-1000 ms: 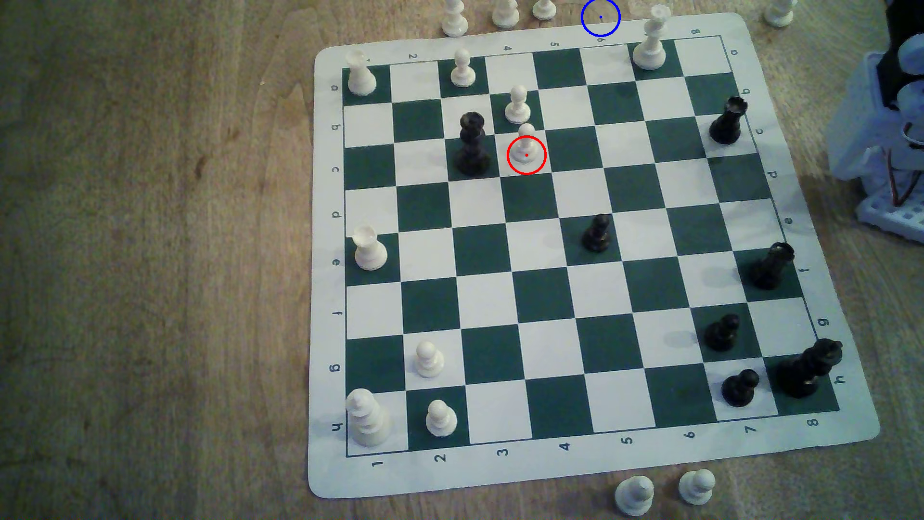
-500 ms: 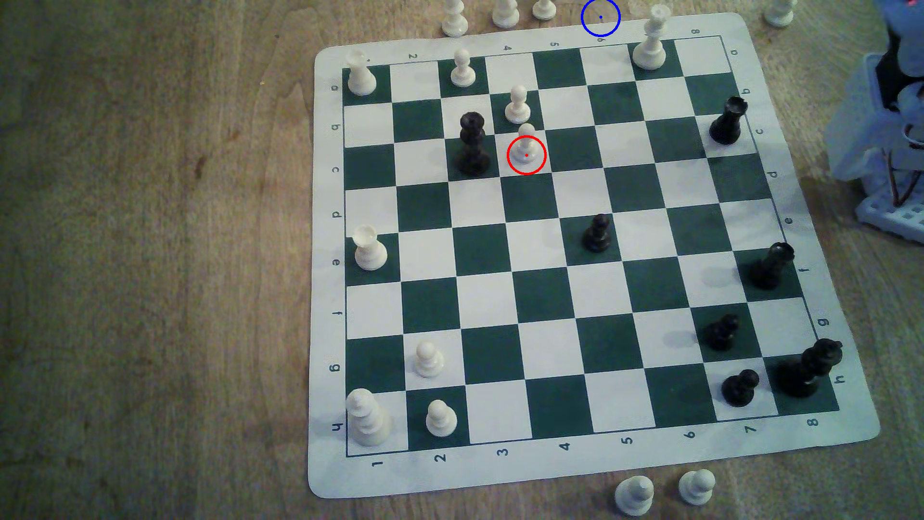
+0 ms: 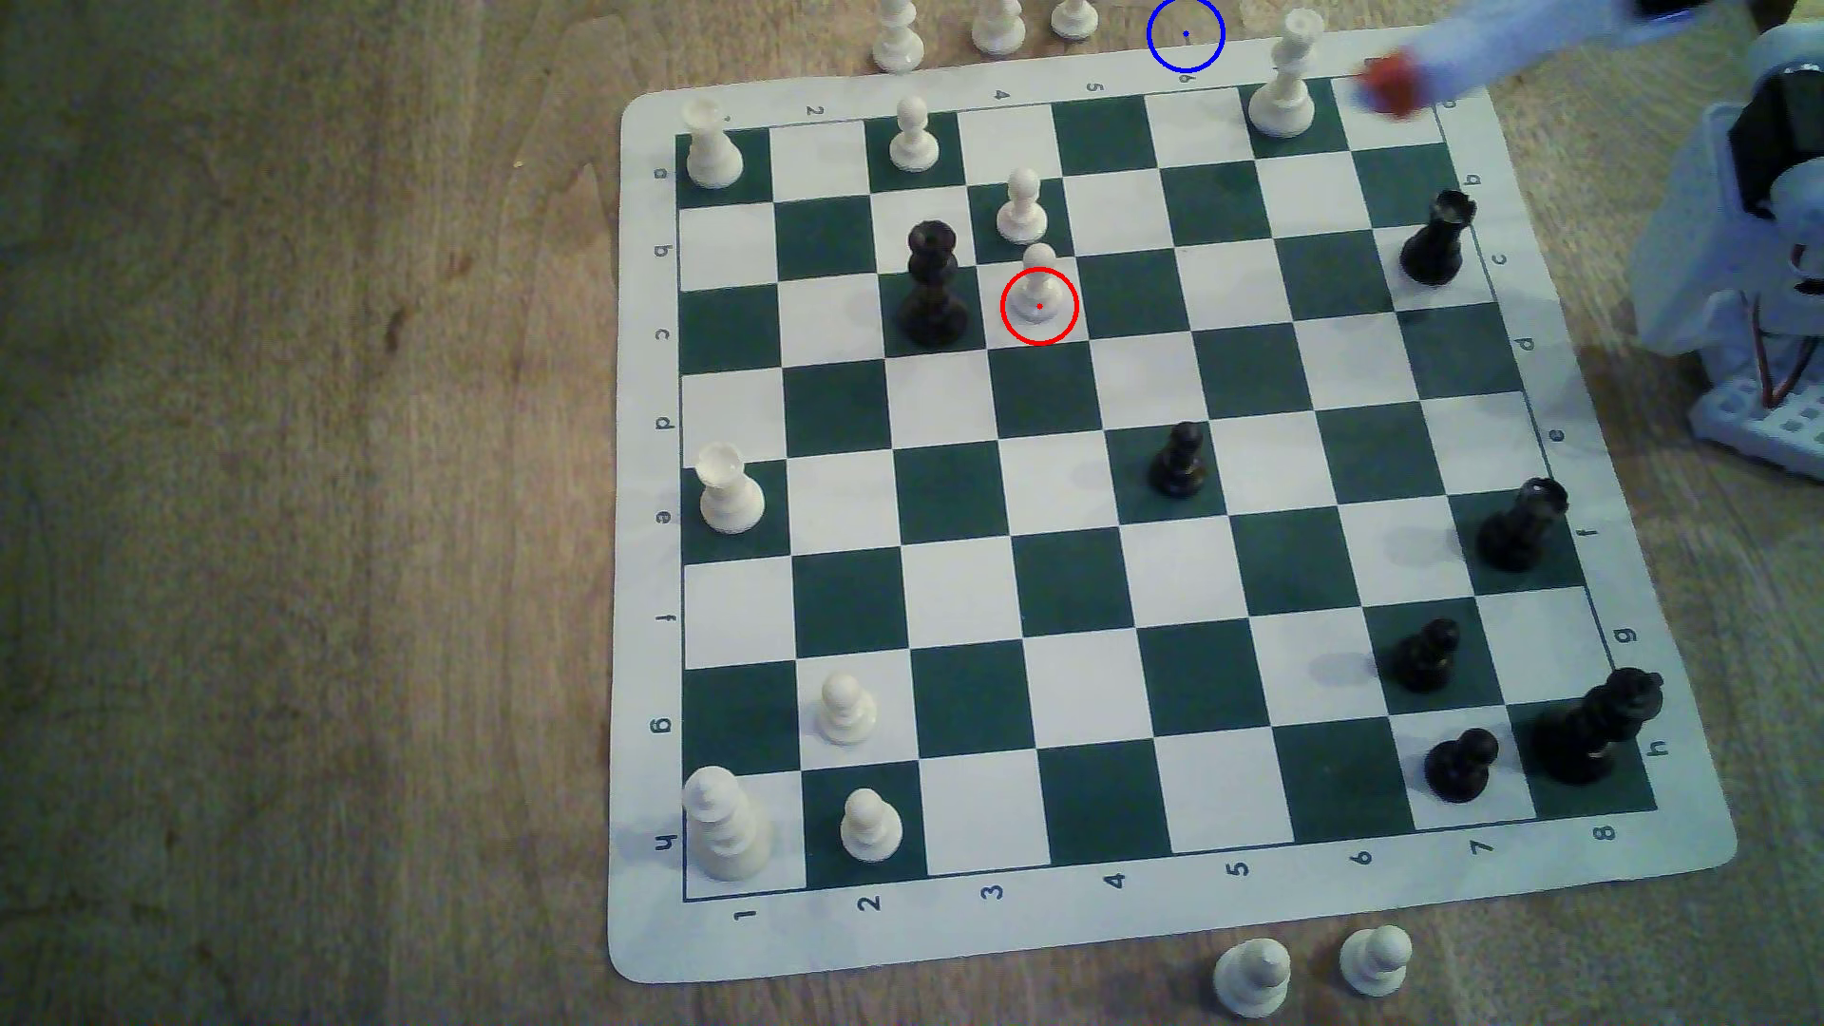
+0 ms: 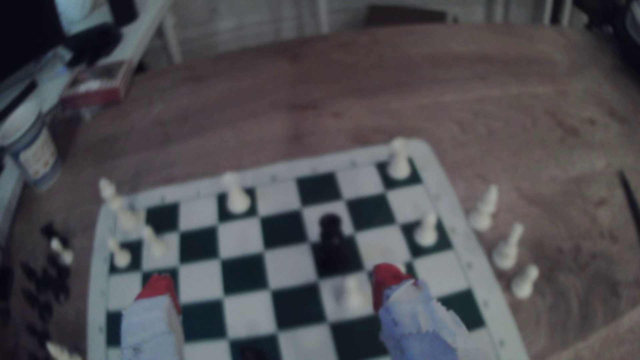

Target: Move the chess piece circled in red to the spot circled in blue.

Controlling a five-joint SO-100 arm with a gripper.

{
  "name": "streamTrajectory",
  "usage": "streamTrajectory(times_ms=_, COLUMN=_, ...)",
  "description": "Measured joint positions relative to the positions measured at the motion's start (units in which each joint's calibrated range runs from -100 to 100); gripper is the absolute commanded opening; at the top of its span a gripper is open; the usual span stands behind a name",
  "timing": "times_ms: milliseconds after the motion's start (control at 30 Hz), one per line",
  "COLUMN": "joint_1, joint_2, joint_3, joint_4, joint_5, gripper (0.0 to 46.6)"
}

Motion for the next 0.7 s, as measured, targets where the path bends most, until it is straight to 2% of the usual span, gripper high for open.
streamTrajectory(times_ms=67, joint_1=0.0, joint_2=2.1, joint_3=-2.3, joint_4=3.4, joint_5=0.8, gripper=25.5)
streamTrajectory(times_ms=133, joint_1=-0.4, joint_2=9.0, joint_3=-5.8, joint_4=10.9, joint_5=3.4, gripper=26.4)
streamTrajectory(times_ms=267, joint_1=-0.5, joint_2=20.1, joint_3=-7.0, joint_4=10.1, joint_5=4.1, gripper=25.0)
streamTrajectory(times_ms=367, joint_1=0.9, joint_2=25.5, joint_3=-7.0, joint_4=6.9, joint_5=4.4, gripper=21.6)
streamTrajectory(times_ms=500, joint_1=3.4, joint_2=35.3, joint_3=-7.6, joint_4=-0.8, joint_5=4.0, gripper=23.3)
streamTrajectory(times_ms=600, joint_1=6.3, joint_2=38.9, joint_3=-6.8, joint_4=-8.3, joint_5=4.0, gripper=21.5)
streamTrajectory(times_ms=700, joint_1=6.3, joint_2=42.2, joint_3=-5.5, joint_4=-13.5, joint_5=3.3, gripper=19.4)
